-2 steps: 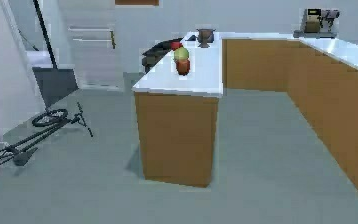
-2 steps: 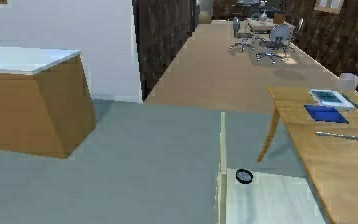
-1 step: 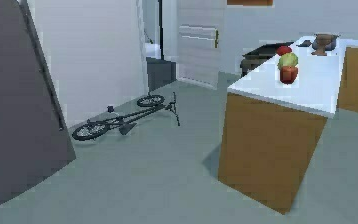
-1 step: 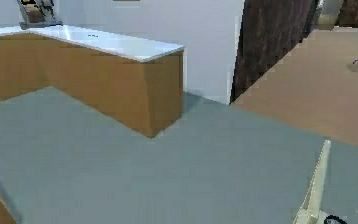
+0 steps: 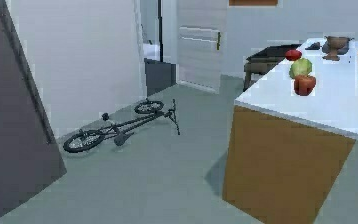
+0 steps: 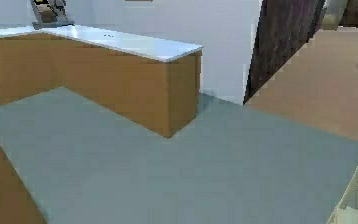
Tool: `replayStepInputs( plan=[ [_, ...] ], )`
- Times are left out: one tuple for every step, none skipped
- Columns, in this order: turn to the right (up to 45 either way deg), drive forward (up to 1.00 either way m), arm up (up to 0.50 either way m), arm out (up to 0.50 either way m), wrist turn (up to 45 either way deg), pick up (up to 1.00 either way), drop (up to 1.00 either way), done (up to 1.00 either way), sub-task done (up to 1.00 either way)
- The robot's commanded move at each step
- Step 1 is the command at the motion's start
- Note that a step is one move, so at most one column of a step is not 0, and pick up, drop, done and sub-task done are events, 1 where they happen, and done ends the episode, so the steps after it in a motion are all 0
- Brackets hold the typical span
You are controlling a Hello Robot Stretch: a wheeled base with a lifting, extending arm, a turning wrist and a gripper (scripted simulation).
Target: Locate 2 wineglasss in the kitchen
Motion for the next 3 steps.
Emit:
replayStepInputs(
  plan=[
    [-45.0,0.0,0.0,0.0,0.0,0.0,0.0,0.0,0.0],
    [-42.0,0.0,0.0,0.0,0.0,0.0,0.0,0.0,0.0],
    [0.0,0.75,0.0,0.0,0.0,0.0,0.0,0.0,0.0]
  ],
)
